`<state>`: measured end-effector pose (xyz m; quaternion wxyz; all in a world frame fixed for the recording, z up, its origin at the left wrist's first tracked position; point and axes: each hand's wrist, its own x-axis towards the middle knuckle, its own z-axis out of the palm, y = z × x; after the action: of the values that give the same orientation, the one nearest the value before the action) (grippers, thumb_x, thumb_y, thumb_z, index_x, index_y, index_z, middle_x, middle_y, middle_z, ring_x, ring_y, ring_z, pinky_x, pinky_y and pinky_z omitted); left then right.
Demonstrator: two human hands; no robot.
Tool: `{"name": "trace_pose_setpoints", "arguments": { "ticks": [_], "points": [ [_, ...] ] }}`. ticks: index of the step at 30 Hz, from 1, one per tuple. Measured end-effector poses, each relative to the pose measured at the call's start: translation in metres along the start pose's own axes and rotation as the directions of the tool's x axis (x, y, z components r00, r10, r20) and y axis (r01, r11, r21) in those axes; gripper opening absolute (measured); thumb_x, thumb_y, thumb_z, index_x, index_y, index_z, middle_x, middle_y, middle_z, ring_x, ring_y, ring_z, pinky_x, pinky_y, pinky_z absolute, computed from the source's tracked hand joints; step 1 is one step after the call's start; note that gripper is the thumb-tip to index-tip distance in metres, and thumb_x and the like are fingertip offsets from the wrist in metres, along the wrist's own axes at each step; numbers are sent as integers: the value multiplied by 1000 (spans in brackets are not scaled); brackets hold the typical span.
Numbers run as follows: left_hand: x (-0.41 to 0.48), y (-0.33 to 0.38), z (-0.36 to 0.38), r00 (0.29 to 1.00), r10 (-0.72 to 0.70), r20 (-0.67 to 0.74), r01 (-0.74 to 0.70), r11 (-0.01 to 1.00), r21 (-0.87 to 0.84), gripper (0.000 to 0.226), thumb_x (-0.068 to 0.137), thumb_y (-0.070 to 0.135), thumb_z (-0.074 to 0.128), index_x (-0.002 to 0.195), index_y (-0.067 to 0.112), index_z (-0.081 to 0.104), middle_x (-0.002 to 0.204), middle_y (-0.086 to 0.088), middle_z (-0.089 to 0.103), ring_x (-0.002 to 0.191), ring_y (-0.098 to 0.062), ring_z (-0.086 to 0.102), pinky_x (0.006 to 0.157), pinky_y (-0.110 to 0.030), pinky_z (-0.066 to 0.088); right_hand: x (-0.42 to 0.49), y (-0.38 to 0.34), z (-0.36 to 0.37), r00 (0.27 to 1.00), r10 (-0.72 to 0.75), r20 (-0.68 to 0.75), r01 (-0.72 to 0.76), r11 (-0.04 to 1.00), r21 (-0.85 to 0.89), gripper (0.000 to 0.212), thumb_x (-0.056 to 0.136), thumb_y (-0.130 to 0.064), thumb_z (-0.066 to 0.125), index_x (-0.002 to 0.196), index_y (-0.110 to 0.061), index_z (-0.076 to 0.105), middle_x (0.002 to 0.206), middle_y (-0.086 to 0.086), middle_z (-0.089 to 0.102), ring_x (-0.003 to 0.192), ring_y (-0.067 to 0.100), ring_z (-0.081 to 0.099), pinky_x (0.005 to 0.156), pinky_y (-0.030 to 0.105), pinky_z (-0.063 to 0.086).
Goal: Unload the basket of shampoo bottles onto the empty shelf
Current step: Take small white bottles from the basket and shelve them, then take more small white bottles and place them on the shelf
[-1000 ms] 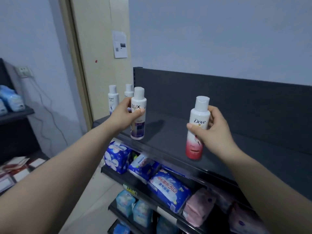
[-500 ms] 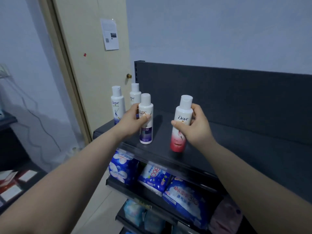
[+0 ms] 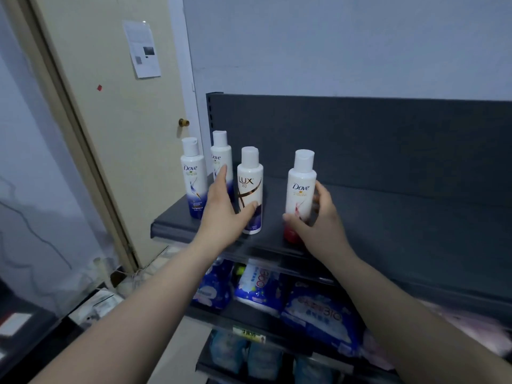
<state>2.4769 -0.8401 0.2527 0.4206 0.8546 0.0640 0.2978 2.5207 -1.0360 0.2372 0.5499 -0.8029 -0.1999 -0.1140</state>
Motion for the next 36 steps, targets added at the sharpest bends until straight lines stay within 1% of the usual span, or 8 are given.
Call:
{"name": "trace_pose_setpoints", "arguments": {
  "ticks": [2, 4, 7, 10, 14, 20, 29, 36],
  "points": [
    [-10, 9, 3, 980, 175, -97, -167, 982, 90, 87, 82, 22, 70, 151, 20, 18, 147, -1, 33, 134, -15, 34, 108, -18, 24, -9, -2, -6, 998, -56, -34, 50, 987, -156, 83, 82, -40, 69, 150, -22, 24, 147, 1, 39, 133, 14, 38, 107, 33, 34],
    [-21, 20, 9, 947, 301, -110, -282, 946, 158, 81, 83, 21, 67, 150, 17, 21, 151, -8, 29, 139, -19, 27, 114, -23, 20, -16, -6, -16, 989, -139, -46, 119, 946, -303, 77, 88, -40, 62, 150, -14, 24, 152, 7, 34, 140, 21, 30, 113, 36, 27],
    [-40, 37, 24, 912, 410, -22, -395, 890, 229, 77, 86, 24, 65, 151, 13, 25, 154, -15, 26, 144, -25, 22, 115, -31, 17, -30, -10, -37, 982, -186, -33, 152, 884, -441, 70, 93, -37, 57, 150, -14, 25, 155, 7, 31, 144, 22, 22, 117, 40, 21],
    [-58, 59, 42, 880, 472, 47, -471, 857, 207, 68, 85, 19, 66, 145, 7, 37, 148, -20, 37, 138, -31, 34, 113, -34, 25, -47, -11, -65, 983, -184, -20, 147, 841, -520, 66, 95, -34, 55, 151, -15, 25, 156, 7, 28, 146, 22, 18, 118, 35, 17],
    [-81, 87, 72, 846, 513, 143, -532, 826, 185, 63, 85, 19, 66, 142, 6, 43, 142, -19, 46, 131, -32, 44, 109, -40, 34, -74, -6, -113, 987, -152, -44, 94, 787, -609, 65, 96, -37, 51, 151, -17, 23, 157, 7, 26, 146, 22, 17, 118, 37, 16],
    [-130, 148, 136, 786, 559, 264, -602, 789, 120, 60, 88, 21, 64, 142, 5, 43, 141, -20, 47, 132, -35, 43, 108, -50, 37, -136, 5, -212, 984, -108, -140, -27, 695, -719, 65, 95, -37, 52, 151, -17, 26, 156, 8, 28, 145, 24, 19, 120, 37, 12],
    [-231, 255, 237, 689, 635, 350, -668, 744, -36, 60, 87, 21, 64, 141, 6, 45, 140, -18, 49, 132, -34, 43, 109, -45, 35, -254, 28, -363, 960, 4, -280, -230, 581, -781, 64, 95, -39, 51, 151, -17, 27, 155, 8, 30, 145, 25, 21, 119, 37, 13],
    [-308, 322, 308, 599, 681, 421, -691, 706, -158, 61, 84, 20, 66, 139, 4, 47, 137, -19, 51, 127, -35, 47, 108, -44, 37, -335, 52, -455, 913, 80, -401, -382, 515, -767, 63, 96, -39, 50, 151, -19, 26, 155, 8, 30, 145, 25, 21, 117, 37, 14]
  ]
}}
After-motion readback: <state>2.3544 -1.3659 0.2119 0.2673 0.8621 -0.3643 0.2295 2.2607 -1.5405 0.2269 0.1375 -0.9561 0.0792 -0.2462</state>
